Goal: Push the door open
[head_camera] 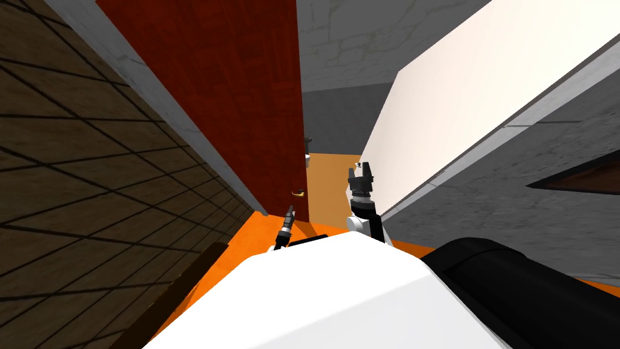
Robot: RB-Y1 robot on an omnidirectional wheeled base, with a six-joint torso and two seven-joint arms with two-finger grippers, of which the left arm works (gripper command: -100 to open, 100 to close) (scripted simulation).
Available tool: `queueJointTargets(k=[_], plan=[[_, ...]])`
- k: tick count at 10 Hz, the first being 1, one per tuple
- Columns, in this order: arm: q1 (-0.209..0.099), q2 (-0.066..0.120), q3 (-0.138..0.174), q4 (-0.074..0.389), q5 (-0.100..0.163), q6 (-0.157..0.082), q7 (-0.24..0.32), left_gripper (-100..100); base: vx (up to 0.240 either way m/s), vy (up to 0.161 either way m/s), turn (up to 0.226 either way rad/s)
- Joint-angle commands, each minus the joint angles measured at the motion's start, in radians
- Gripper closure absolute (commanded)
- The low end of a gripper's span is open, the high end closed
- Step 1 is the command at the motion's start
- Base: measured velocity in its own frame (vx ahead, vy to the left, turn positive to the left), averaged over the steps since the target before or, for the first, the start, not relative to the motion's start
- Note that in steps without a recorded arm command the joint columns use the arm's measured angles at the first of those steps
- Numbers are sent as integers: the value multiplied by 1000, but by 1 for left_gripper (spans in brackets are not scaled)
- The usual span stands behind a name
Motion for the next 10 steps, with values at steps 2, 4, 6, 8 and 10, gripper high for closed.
queueJointTargets(k=[2, 4, 6, 8, 10], plan=[[-9, -1, -17, 55, -7, -8, 1, -100, 110, 90, -82], [-22, -2, -7, 68, -3, -13, -2, -100, 82, 9, -26], [-29, -4, -2, 76, -2, -13, -3, -100, 167, -47, -25], [-39, -9, 5, 89, 1, -14, -5, -100, 202, -52, -30], [-47, -17, 11, 99, 2, -14, -7, -100, 187, -70, -24]])
